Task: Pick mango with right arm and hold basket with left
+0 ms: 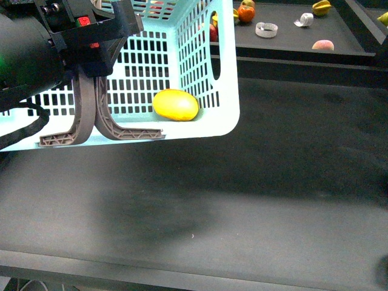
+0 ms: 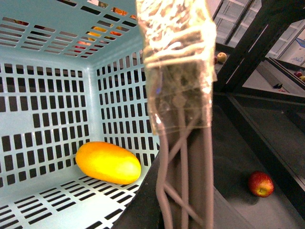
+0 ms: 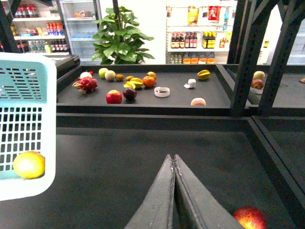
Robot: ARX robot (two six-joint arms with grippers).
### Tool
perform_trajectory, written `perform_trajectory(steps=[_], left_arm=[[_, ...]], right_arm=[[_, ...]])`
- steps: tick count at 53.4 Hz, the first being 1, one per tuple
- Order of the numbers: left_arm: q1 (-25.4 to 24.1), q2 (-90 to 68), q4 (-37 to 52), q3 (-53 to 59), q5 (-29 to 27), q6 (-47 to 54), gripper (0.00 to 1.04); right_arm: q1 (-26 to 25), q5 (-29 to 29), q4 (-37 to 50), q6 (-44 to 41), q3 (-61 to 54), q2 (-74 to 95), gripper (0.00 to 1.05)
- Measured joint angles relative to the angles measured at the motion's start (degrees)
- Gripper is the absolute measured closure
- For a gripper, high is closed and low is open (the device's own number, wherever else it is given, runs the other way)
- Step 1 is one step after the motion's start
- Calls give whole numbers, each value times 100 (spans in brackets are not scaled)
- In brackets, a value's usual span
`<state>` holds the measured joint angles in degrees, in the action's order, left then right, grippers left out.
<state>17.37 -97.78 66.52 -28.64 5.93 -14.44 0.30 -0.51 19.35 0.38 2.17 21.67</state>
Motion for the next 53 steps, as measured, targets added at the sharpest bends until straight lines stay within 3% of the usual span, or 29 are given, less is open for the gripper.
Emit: perform_trajectory(steps=[40, 45, 53], left_arm=[[0, 0, 0, 0, -11, 0, 99], [0, 0, 0, 0, -9, 0, 99], [-2, 0, 0, 2, -15, -13, 99]], right_arm=[[-20, 44, -901, -15, -188, -1154, 103], [-22, 52, -1725, -20, -181, -1770, 103], [-22, 59, -1912, -20, -181, -2135, 103]])
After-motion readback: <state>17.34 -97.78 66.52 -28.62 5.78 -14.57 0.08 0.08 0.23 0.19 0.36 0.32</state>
